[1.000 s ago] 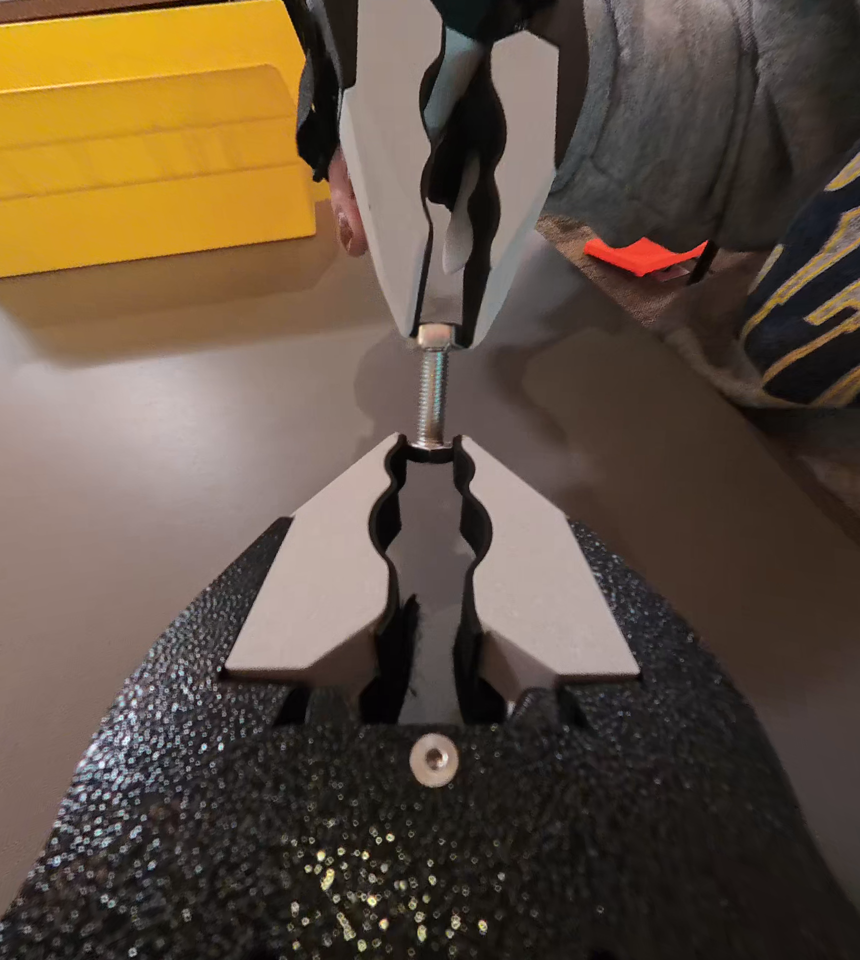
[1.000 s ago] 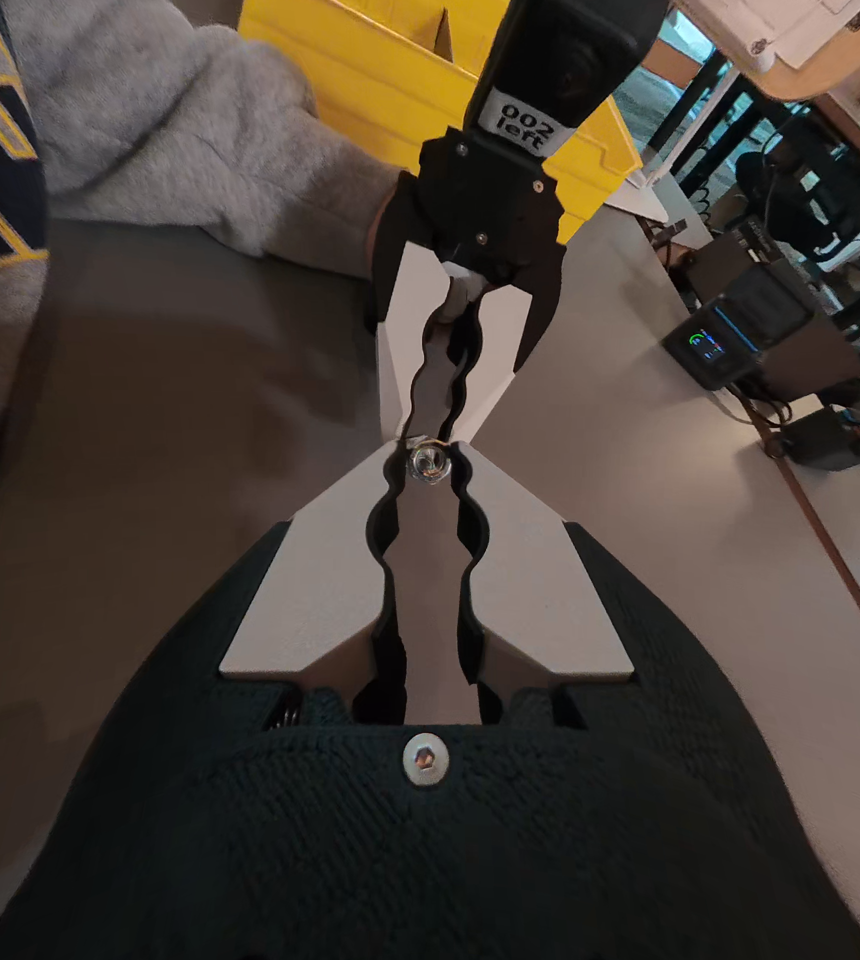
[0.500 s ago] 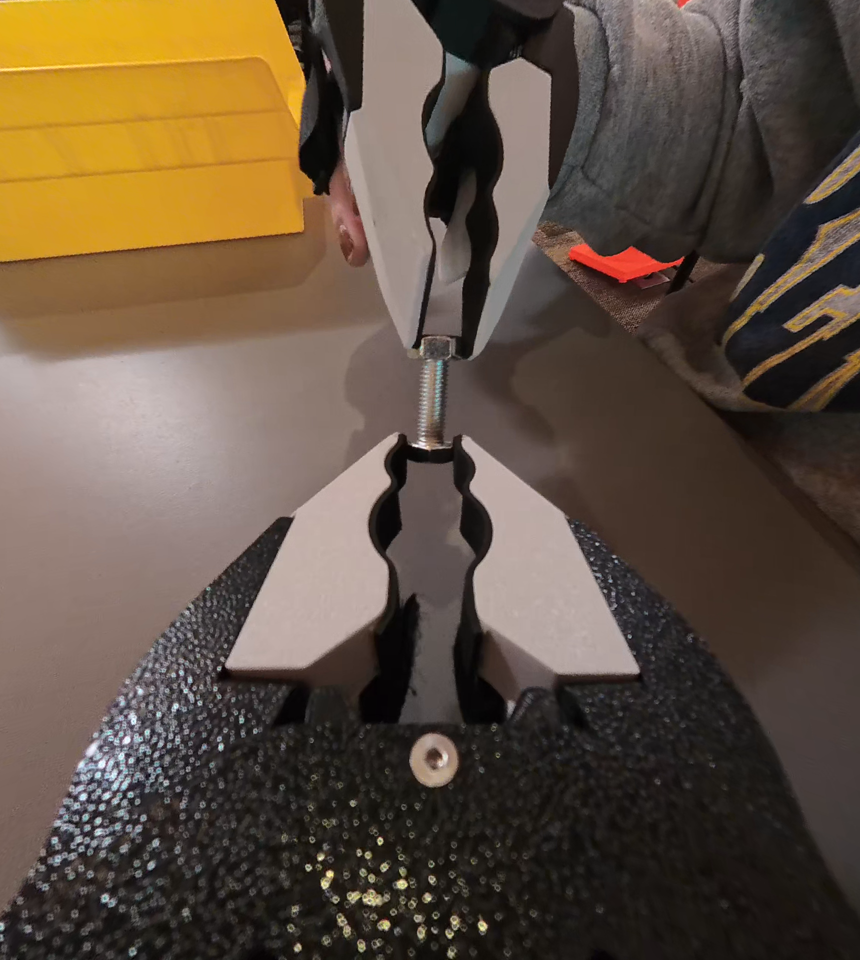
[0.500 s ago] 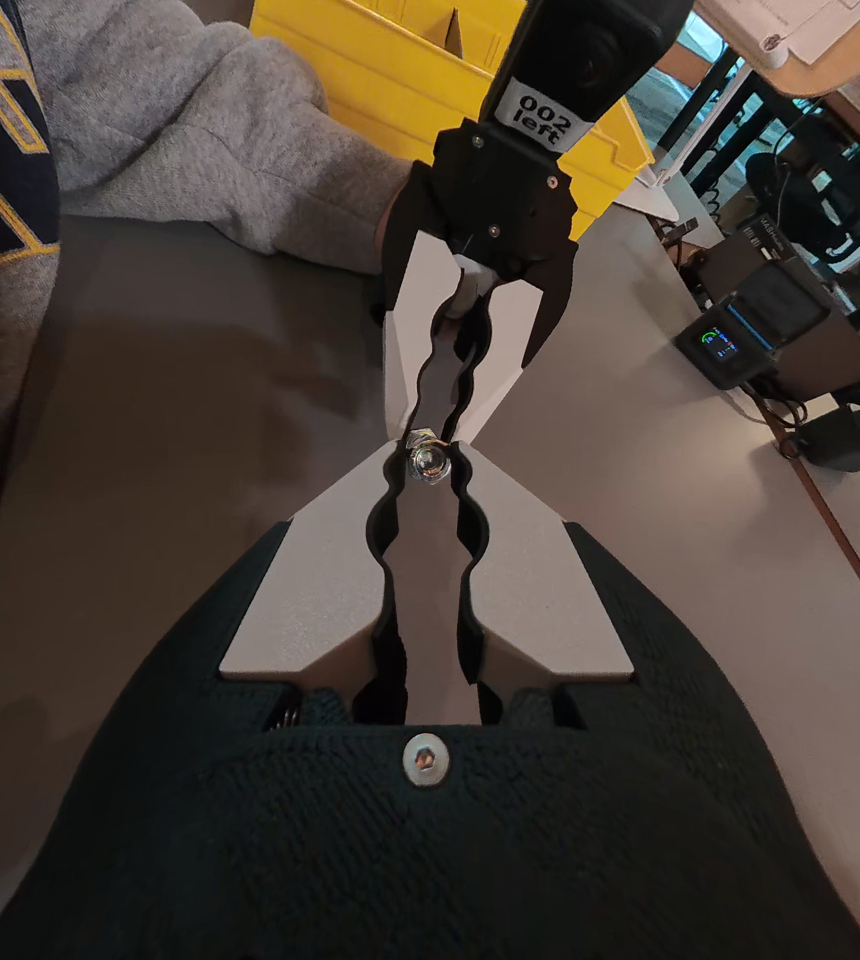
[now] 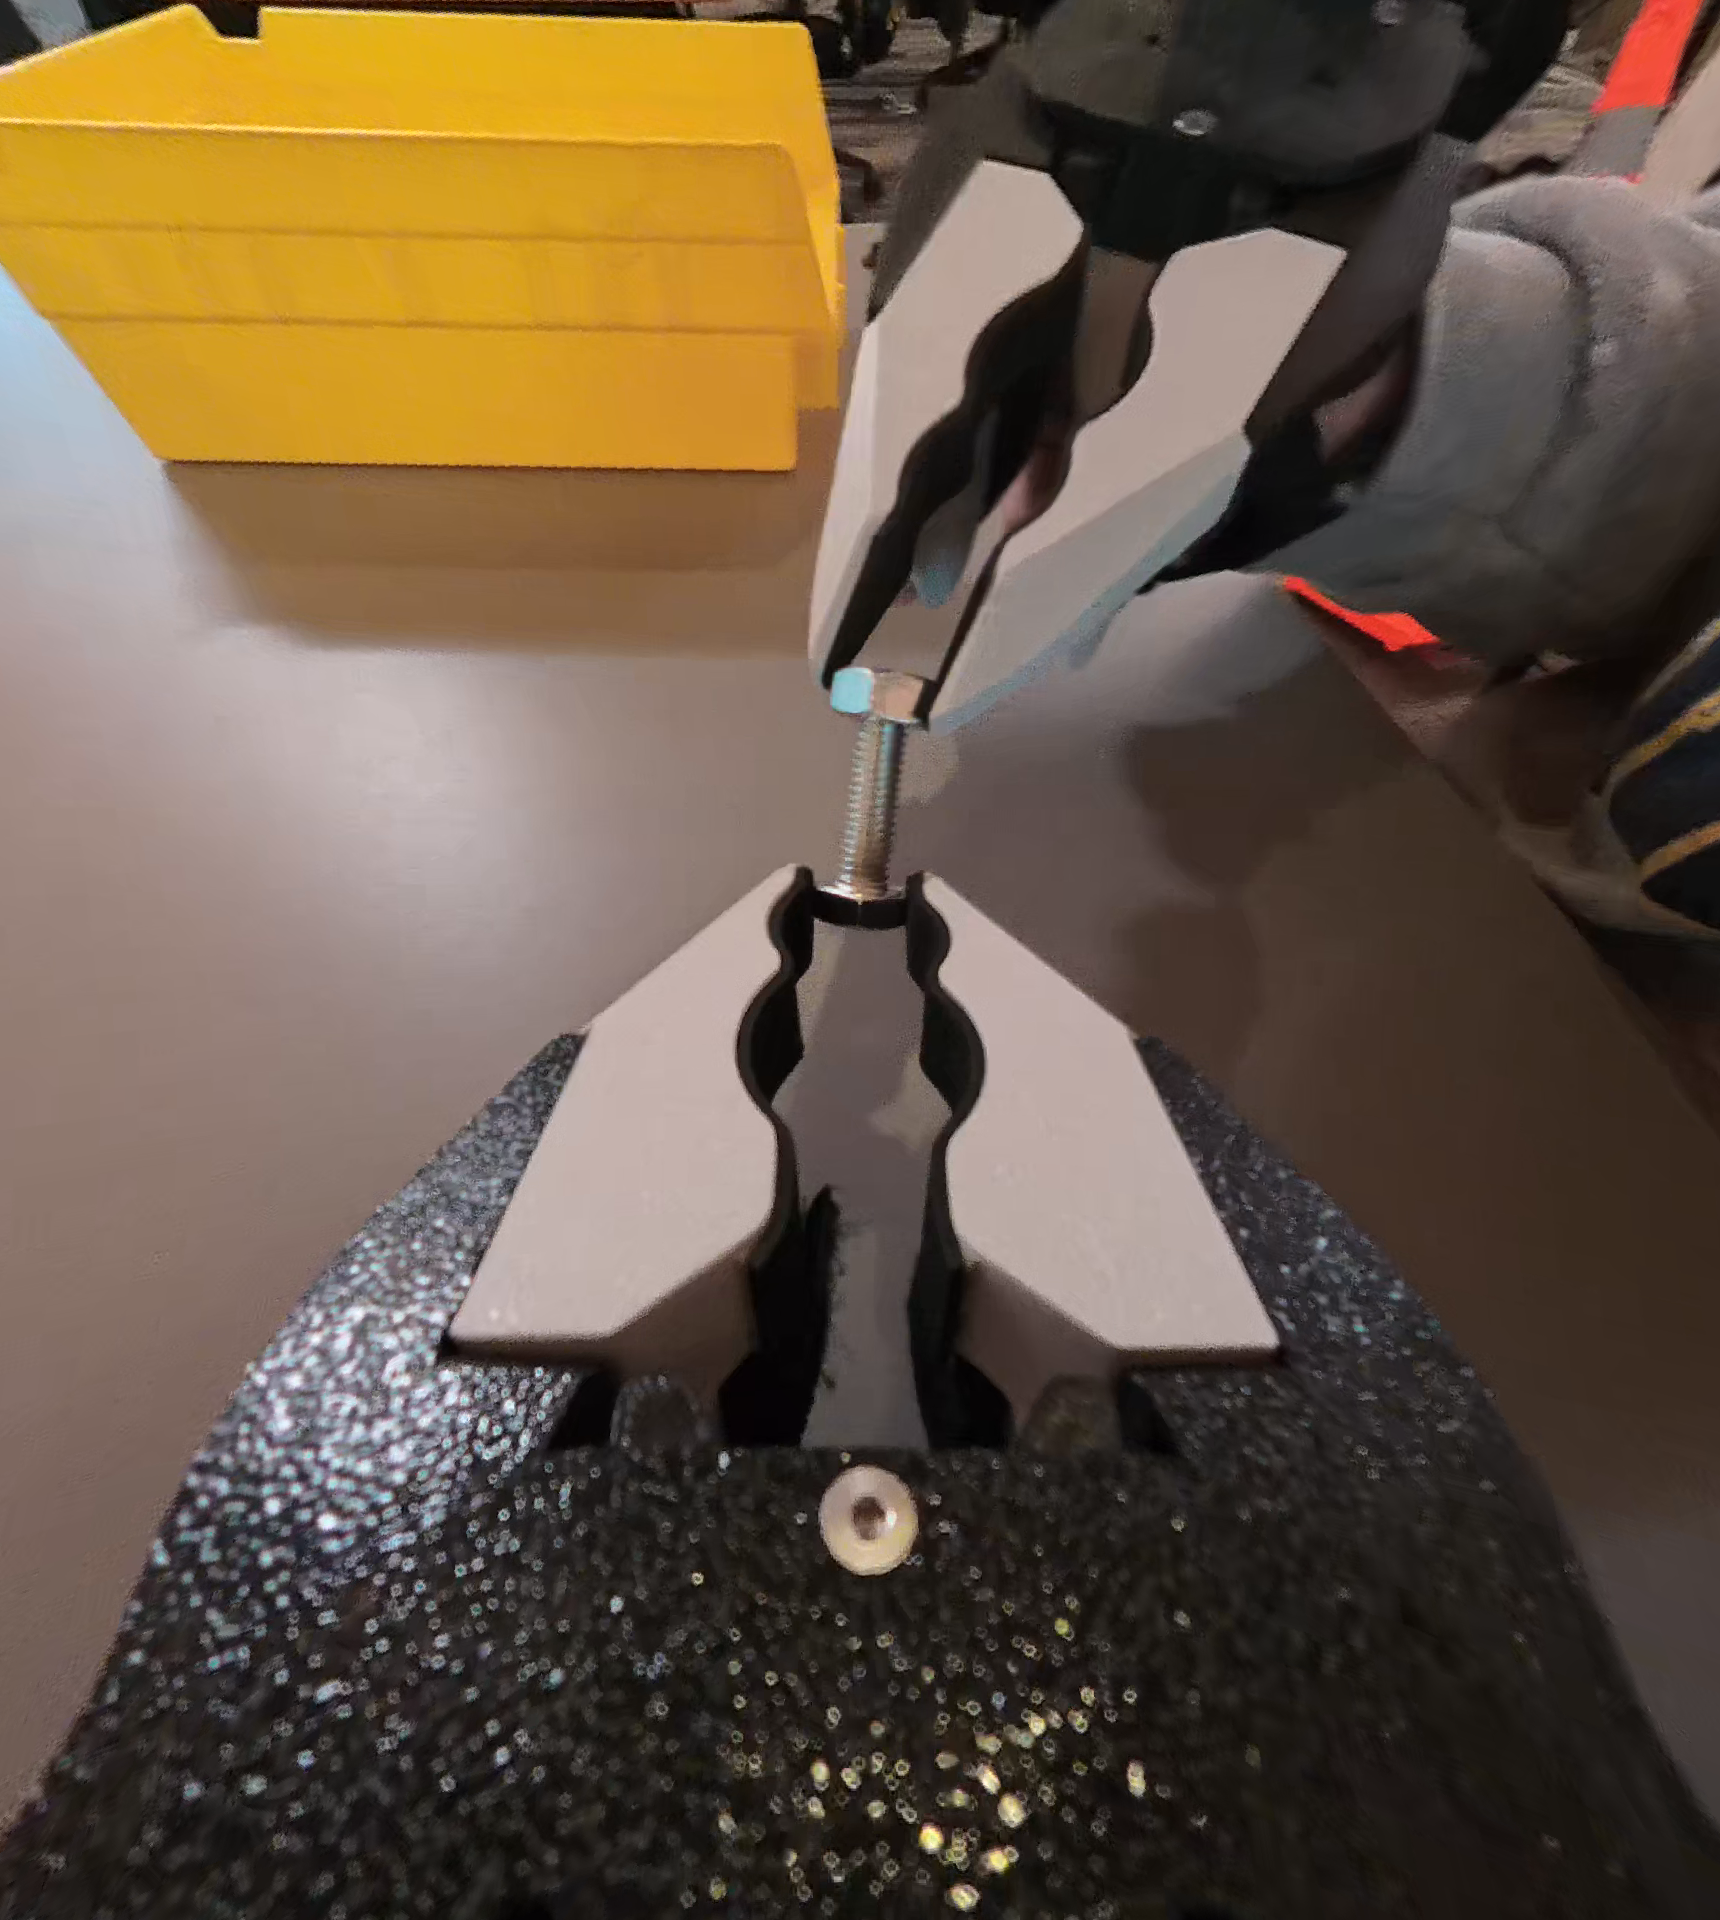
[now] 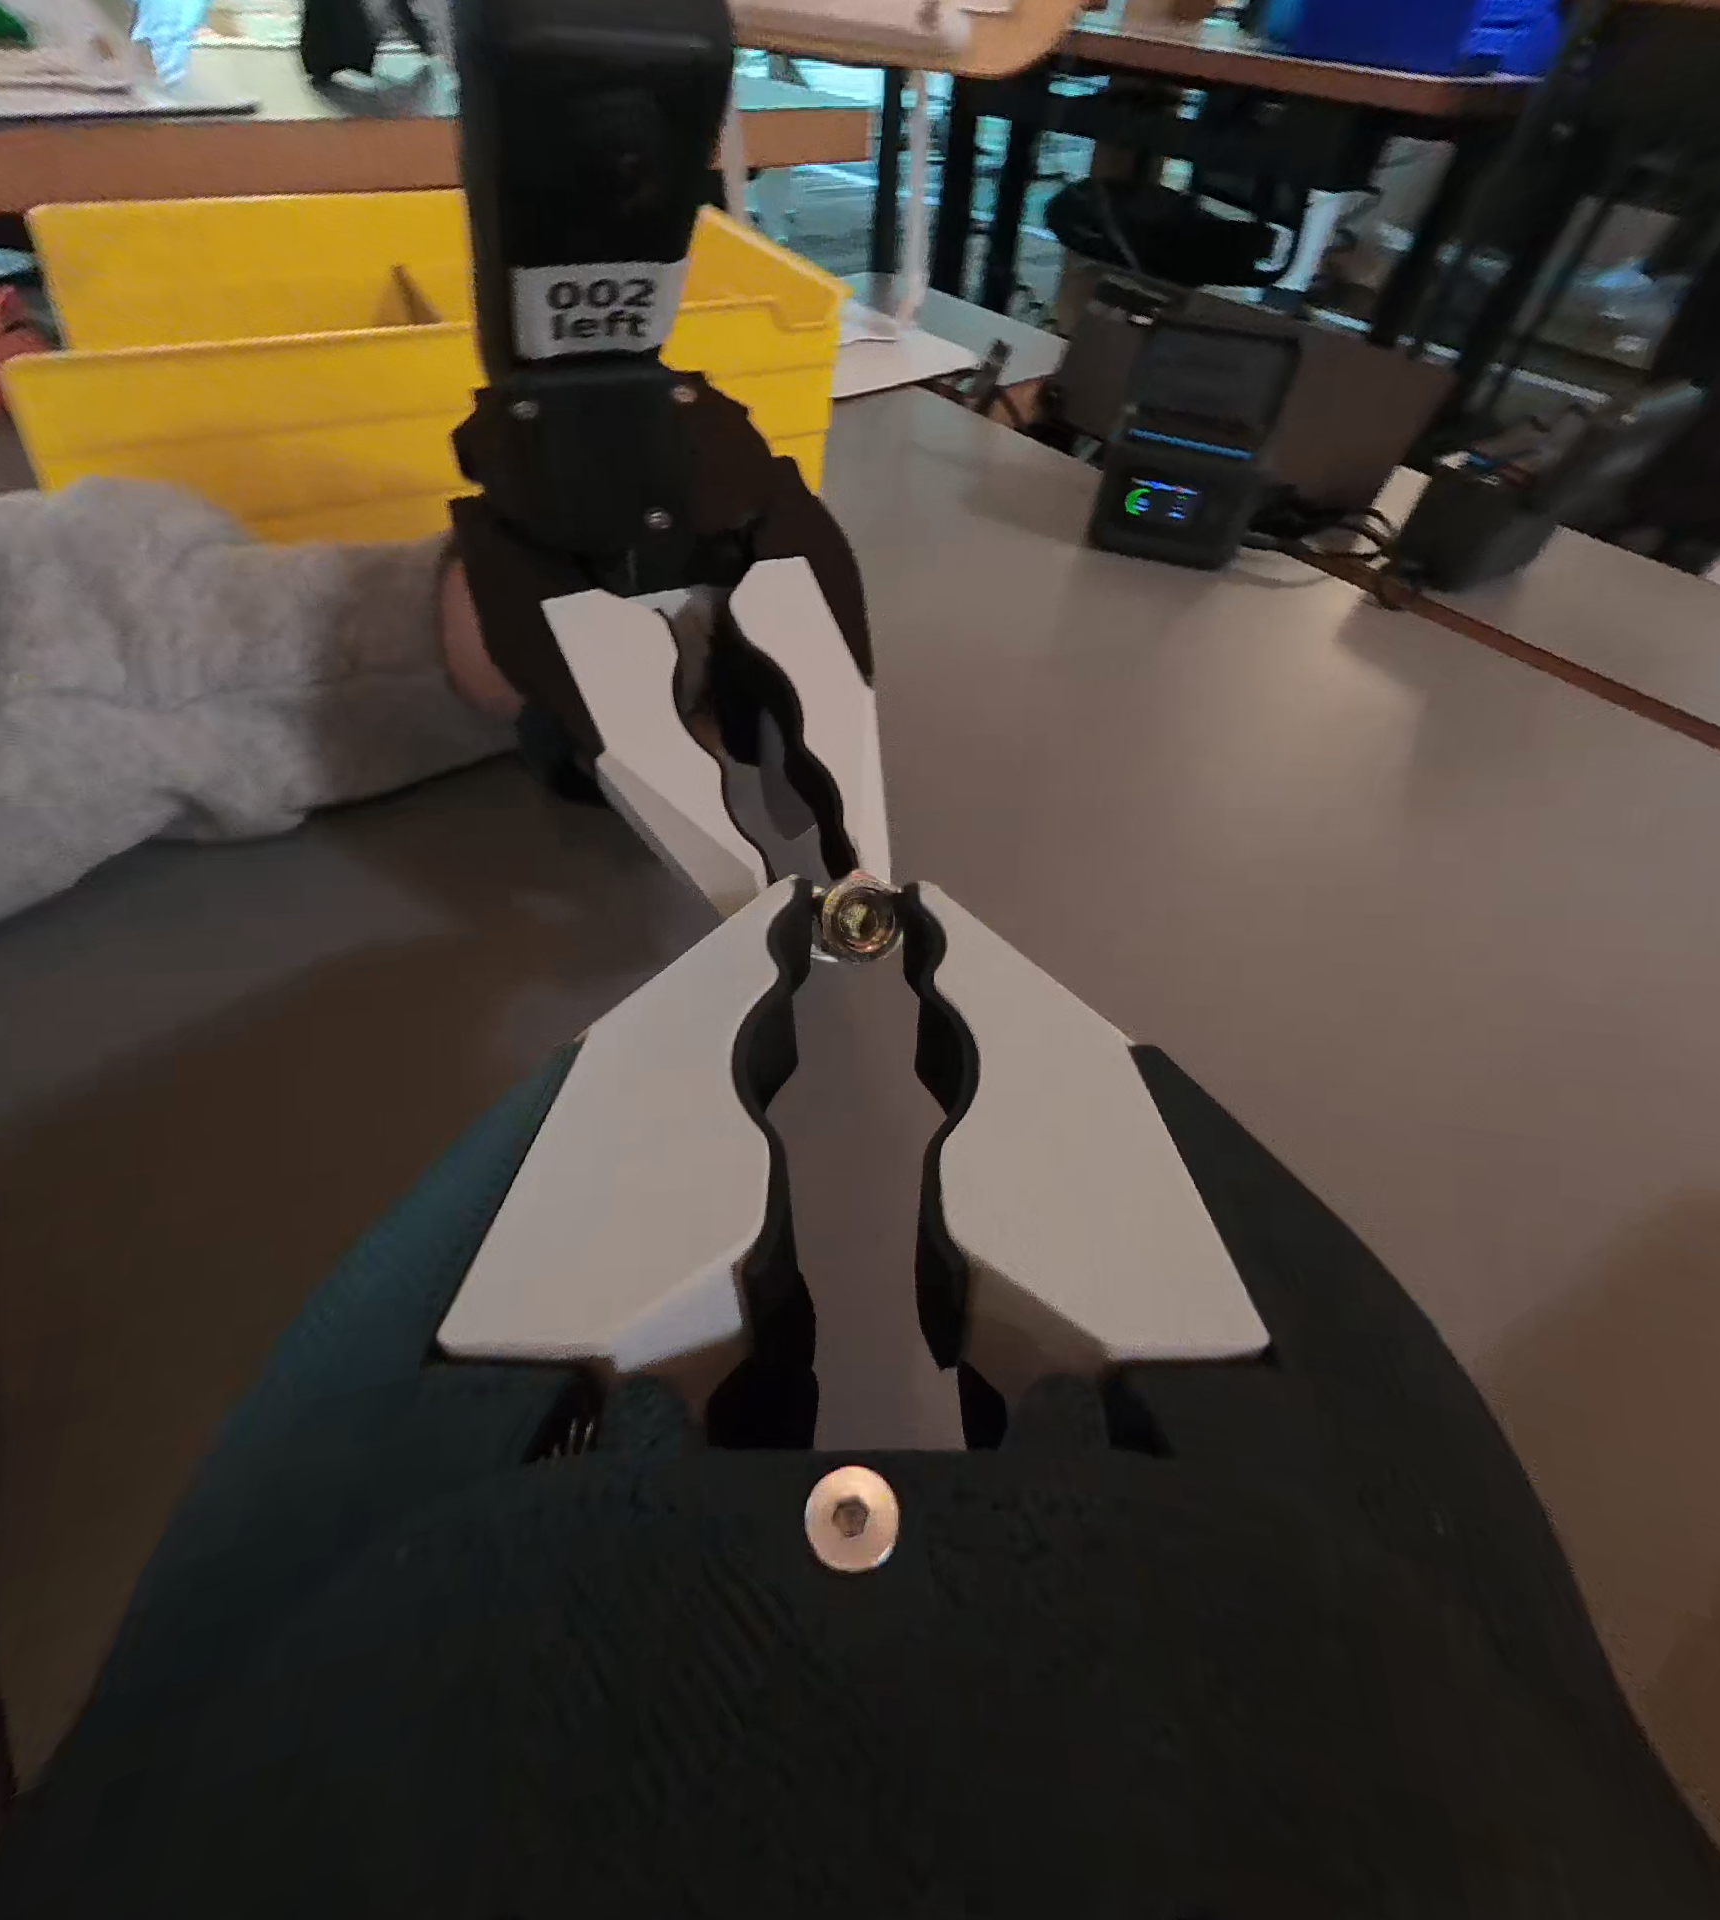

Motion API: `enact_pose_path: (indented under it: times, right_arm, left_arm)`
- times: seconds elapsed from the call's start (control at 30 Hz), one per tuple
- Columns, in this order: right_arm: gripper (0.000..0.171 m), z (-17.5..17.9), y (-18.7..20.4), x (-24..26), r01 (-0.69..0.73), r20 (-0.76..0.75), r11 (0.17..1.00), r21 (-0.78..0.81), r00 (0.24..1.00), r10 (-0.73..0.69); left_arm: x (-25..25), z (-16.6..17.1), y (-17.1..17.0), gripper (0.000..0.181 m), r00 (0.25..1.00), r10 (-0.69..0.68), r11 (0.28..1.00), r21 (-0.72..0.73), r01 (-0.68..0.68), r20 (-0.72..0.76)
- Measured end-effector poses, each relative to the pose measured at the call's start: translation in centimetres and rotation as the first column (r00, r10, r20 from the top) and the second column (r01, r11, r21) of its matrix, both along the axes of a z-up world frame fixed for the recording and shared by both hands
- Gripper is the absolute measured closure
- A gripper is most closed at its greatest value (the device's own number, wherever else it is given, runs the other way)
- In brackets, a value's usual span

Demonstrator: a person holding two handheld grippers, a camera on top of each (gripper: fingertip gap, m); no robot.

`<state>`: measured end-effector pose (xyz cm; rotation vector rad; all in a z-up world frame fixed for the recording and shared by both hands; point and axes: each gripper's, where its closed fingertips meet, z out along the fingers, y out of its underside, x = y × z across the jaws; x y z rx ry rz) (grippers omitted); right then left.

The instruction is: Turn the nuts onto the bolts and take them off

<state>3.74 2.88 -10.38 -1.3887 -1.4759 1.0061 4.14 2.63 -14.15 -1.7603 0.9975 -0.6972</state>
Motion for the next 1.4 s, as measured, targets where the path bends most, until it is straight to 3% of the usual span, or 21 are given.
enact_pose_path:
  times: [0.2,0.3,0.77,0.9,1.0,1.07,1.17,1.23,1.4]
  right_arm:
    - [0.155,0.1,2.1,-0.7,0.313,-0.011,0.940,-0.138,0.948,-0.317]
    - [0.155,-0.2,2.6,-0.8,0.393,-0.024,0.902,-0.180,0.915,-0.404]
    - [0.154,-0.6,2.6,-0.8,0.391,-0.039,0.902,-0.185,0.914,-0.405]
    - [0.140,0.8,2.7,-0.4,0.392,-0.121,0.909,-0.143,0.904,-0.409]
    - [0.126,2.7,2.3,-0.1,0.323,-0.225,0.945,-0.056,0.918,-0.327]
    - [0.123,4.1,1.0,0.3,0.203,-0.304,0.979,-0.023,0.931,-0.200]
    - [0.125,6.4,-2.4,1.1,-0.098,-0.426,0.991,-0.093,0.904,0.050]
    - [0.125,7.3,-3.5,1.7,-0.220,-0.467,0.966,-0.135,0.874,0.134]
    - [0.131,7.8,-5.8,2.1,-0.388,-0.460,0.914,-0.121,0.837,0.294]
  left_arm:
    - [-0.2,0.0,1.5,0.166,0.992,0.121,0.992,0.040,-0.120,-0.041]
    - [-0.3,-0.2,1.9,0.166,0.984,0.159,0.986,0.065,-0.154,-0.076]
    - [-0.2,-0.6,2.0,0.165,0.985,0.156,0.987,0.043,-0.153,-0.075]
    - [-0.4,-0.6,2.0,0.165,0.985,0.160,0.987,0.034,-0.158,-0.069]
    - [-0.1,0.6,1.6,0.166,0.992,0.123,0.992,0.027,-0.123,0.024]
    - [0.9,2.4,0.2,0.166,0.989,0.013,0.999,0.032,-0.018,0.151]
    - [2.4,5.3,-2.8,0.166,0.907,-0.197,0.979,0.020,0.204,0.372]
    - [2.8,6.5,-4.1,0.166,0.845,-0.275,0.955,0.024,0.297,0.460]
    - [3.3,7.7,-6.4,0.166,0.736,-0.392,0.887,0.015,0.462,0.553]
